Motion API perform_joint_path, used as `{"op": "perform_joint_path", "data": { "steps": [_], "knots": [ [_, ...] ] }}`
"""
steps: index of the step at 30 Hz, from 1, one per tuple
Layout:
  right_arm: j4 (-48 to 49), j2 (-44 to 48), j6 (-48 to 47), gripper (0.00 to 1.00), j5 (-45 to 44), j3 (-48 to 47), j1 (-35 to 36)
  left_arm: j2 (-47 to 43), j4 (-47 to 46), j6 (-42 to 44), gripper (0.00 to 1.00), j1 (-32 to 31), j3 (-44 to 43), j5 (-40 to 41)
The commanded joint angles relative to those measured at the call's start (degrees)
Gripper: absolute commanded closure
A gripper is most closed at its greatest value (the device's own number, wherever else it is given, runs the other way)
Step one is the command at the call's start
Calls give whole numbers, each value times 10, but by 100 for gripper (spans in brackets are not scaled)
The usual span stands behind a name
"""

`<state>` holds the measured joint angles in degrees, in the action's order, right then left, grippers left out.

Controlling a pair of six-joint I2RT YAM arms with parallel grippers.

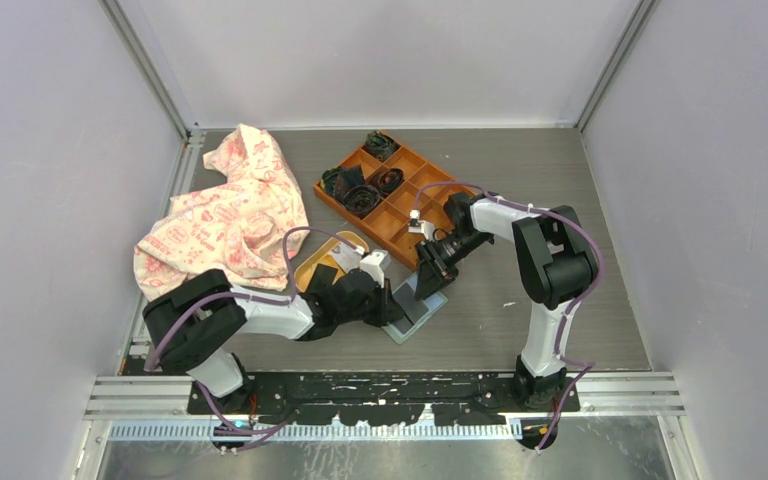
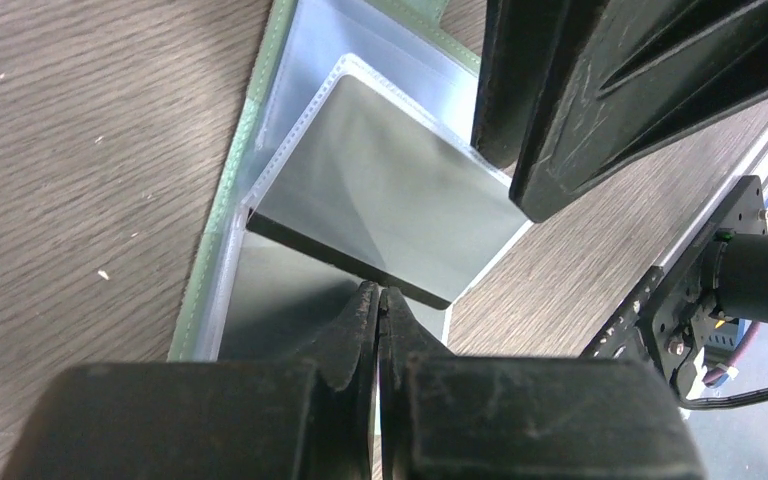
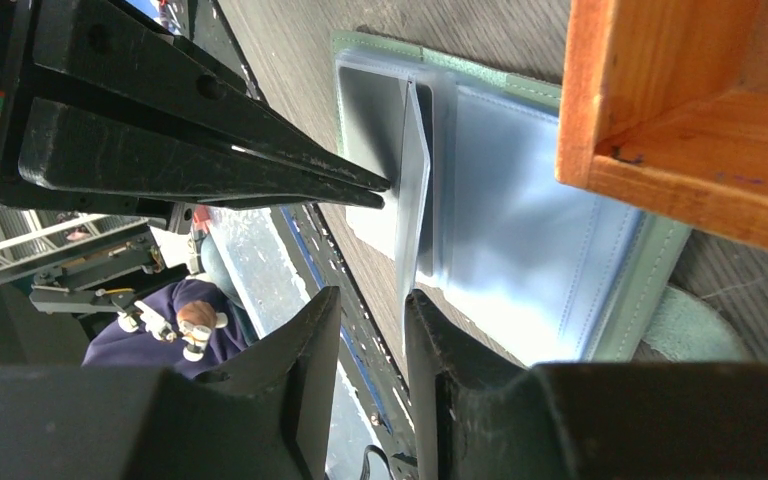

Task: Put the credit cards into the card holder
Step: Turn over the card slot in the card holder.

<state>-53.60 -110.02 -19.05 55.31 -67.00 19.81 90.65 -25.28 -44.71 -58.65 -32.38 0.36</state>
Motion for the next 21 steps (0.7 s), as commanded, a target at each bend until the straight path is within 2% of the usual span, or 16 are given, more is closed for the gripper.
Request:
{"op": "perform_joint_path", "data": {
  "steps": [1,10,21],
  "knots": [
    [1,3,5,64,21,-14,1,12,16,1,100,-1,-25,0],
    [1,4,6,63,25,-14,3,36,24,3,100,0,-48,-1],
    [20,10,19,61,-25,-9,8,75,-67,16,100,3,-39,4]
  ]
}}
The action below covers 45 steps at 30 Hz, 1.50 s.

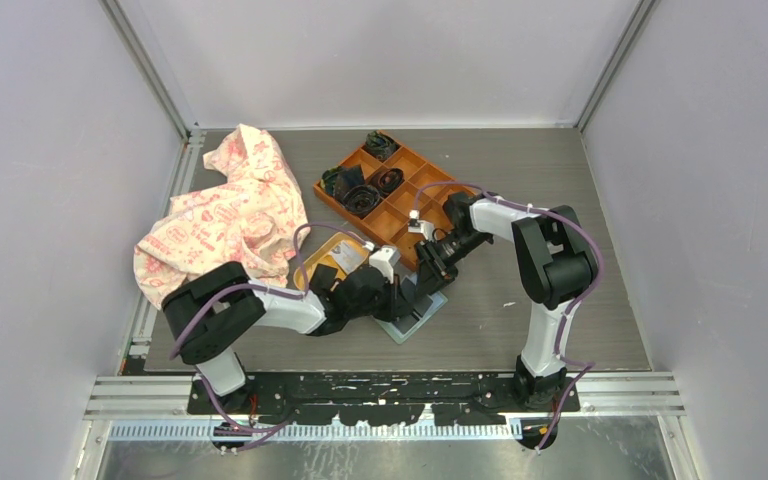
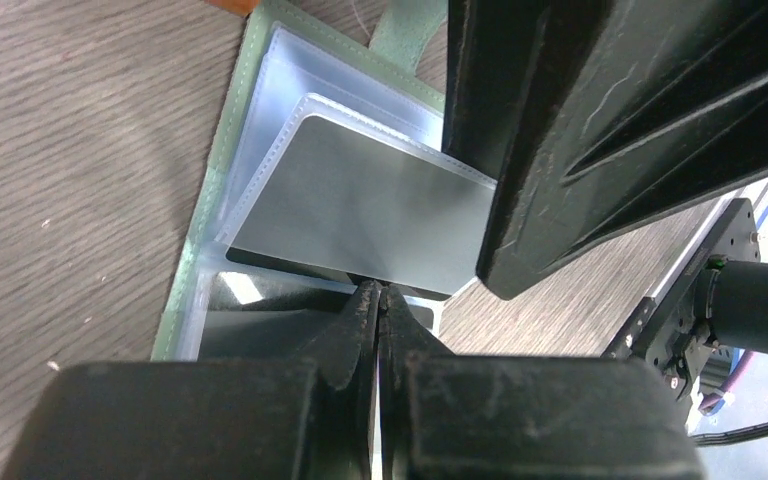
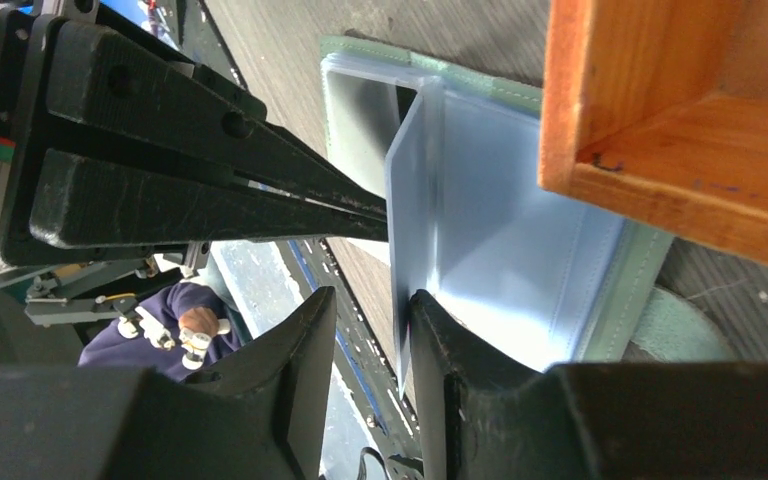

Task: Put the credit cards into the card holder
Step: Turn over the card slot in the card holder.

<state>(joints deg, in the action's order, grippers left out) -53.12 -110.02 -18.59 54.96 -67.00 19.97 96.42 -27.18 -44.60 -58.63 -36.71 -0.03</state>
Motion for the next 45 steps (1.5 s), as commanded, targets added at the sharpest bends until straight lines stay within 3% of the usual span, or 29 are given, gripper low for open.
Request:
{"op": "perform_joint_path", "data": {
  "steps": [1,7,14,23,28,33,38,42,45],
  "knots": [
    [18,13,16,61,-29,-8,8,20,-56,16,100,3,7,8],
    [53,53,35,67,-96,5,26,10,-95,22,97,5,26,16],
    [84,102,49,88,-167,15,55,-74,-94,28,87,5,72,31],
    [122,168,52,92,-270,42,89,-267,35,45,79,5,143,81],
    [115,166,37,87,-310,37,137,-400,137,49,69,7,174,124],
    [91,169,17,68,-261,28,178,-534,231,43,65,8,202,161],
    [80,165,11,61,-230,21,195,-649,297,30,60,7,228,179],
    [50,155,-12,57,-157,5,197,-695,316,26,57,8,238,183],
    [43,162,-25,57,-149,-2,196,-690,315,31,52,7,232,180]
  ]
}}
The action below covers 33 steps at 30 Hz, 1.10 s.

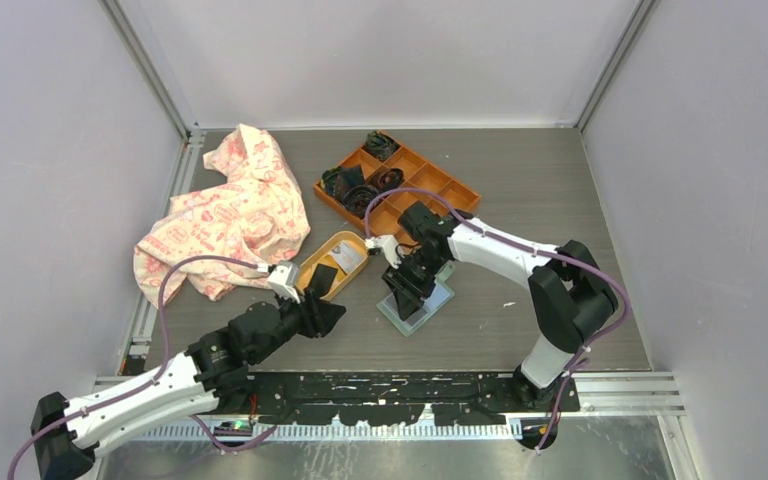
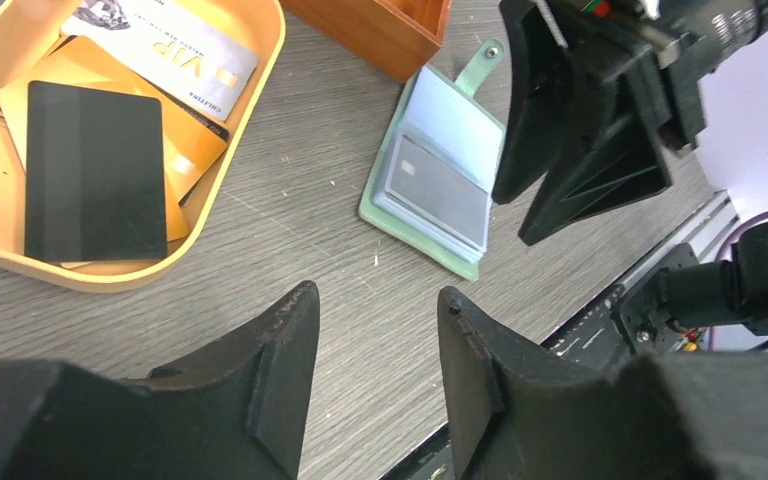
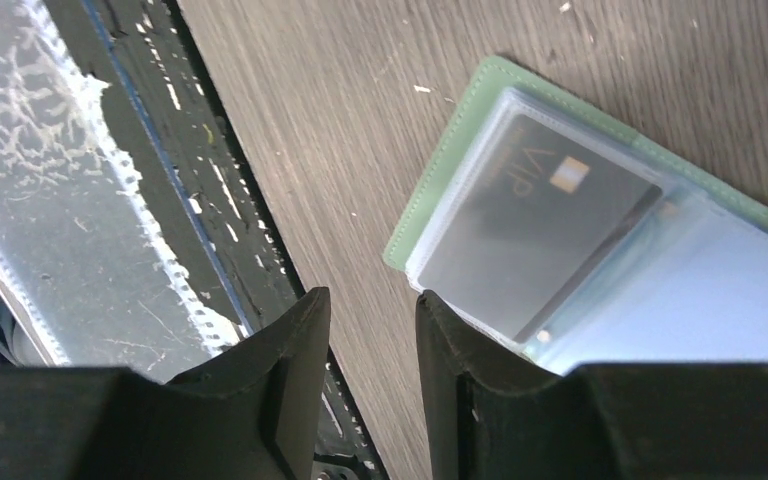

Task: Put the credit cards into the card holder
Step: Turn over the card slot in the card holder, then pick up the credit card from the storage box.

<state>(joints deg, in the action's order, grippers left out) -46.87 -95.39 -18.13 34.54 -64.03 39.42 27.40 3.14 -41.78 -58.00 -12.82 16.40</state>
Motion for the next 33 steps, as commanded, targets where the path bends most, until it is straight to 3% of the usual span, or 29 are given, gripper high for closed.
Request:
{"op": "perform_joint_path", "data": {
  "steps": [1,7,9,11,12,16,18,21,26,33],
  "knots": [
    [-20,22,-34,57,55,-33,0,7,11,6,50,2,-10,15],
    [26,94,-56,53,0,-54,-7,57,40,28,42,4,-54,37],
    [61,115,-76,42,-25,-69,-7,62,56,30,39,13,-67,45],
    [104,118,-89,7,-38,-84,-9,60,67,31,37,32,-76,42],
    [114,107,-89,1,-33,-98,-10,57,73,31,36,45,-80,31],
    [28,-14,-73,1,59,-241,-16,43,87,15,33,122,-82,-30],
    [33,-71,-29,1,87,-290,-11,40,89,3,33,170,-75,-73],
    [76,-117,39,6,52,-328,8,41,92,-18,33,238,-59,-131],
    [50,-212,97,17,18,-419,35,39,81,-44,38,342,-28,-215],
    [22,-317,119,22,-38,-497,56,71,54,-49,44,372,-12,-227]
  ]
}}
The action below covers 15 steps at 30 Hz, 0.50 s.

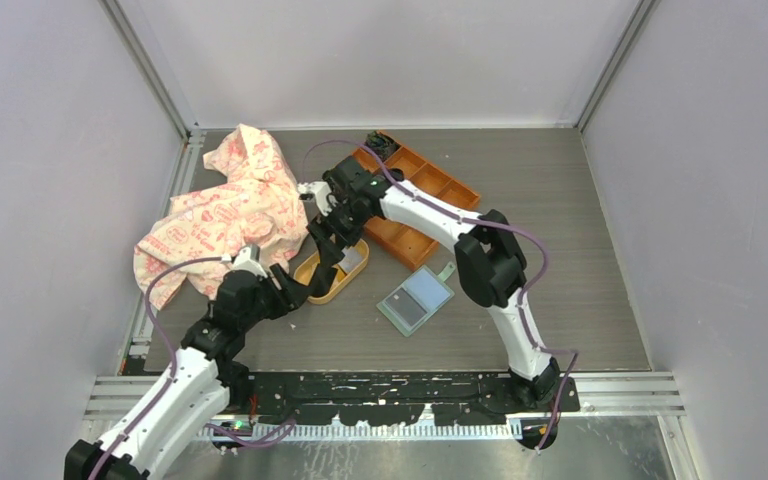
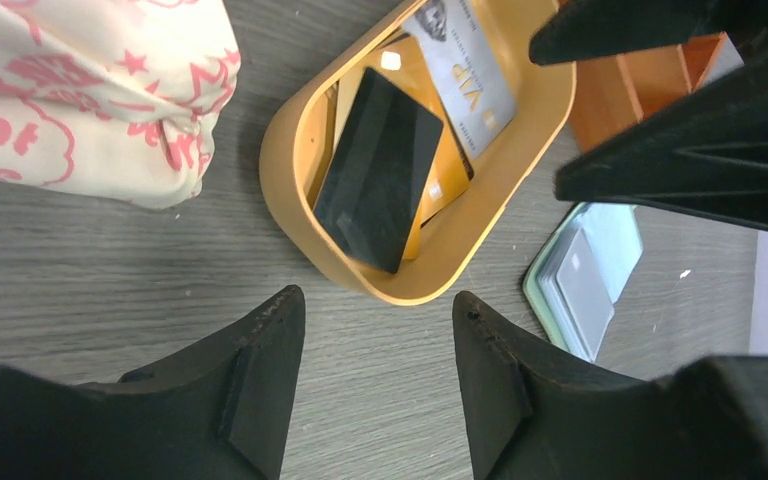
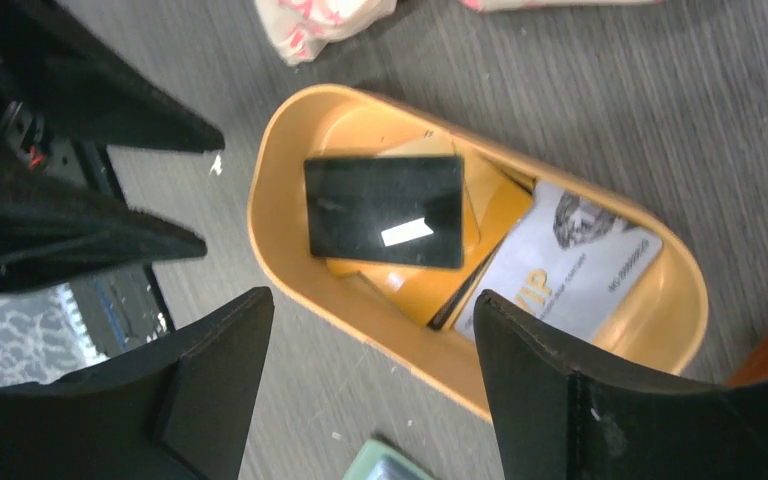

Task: Put the credit cards into the card holder
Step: Pick up the credit card from the storage box.

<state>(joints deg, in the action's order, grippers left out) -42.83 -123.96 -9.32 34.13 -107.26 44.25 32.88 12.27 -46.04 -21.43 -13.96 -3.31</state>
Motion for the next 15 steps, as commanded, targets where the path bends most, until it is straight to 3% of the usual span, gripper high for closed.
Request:
{"op": "perform_joint_path", "data": {
  "steps": [1,15],
  "knots": [
    [-23,-44,32,22,-39,-74,9,24,-39,-7,45,7,-2,-29],
    [-48,-109,41,25,-27,-90,26,93,-111,-14,60,8,8,-41]
  ]
}}
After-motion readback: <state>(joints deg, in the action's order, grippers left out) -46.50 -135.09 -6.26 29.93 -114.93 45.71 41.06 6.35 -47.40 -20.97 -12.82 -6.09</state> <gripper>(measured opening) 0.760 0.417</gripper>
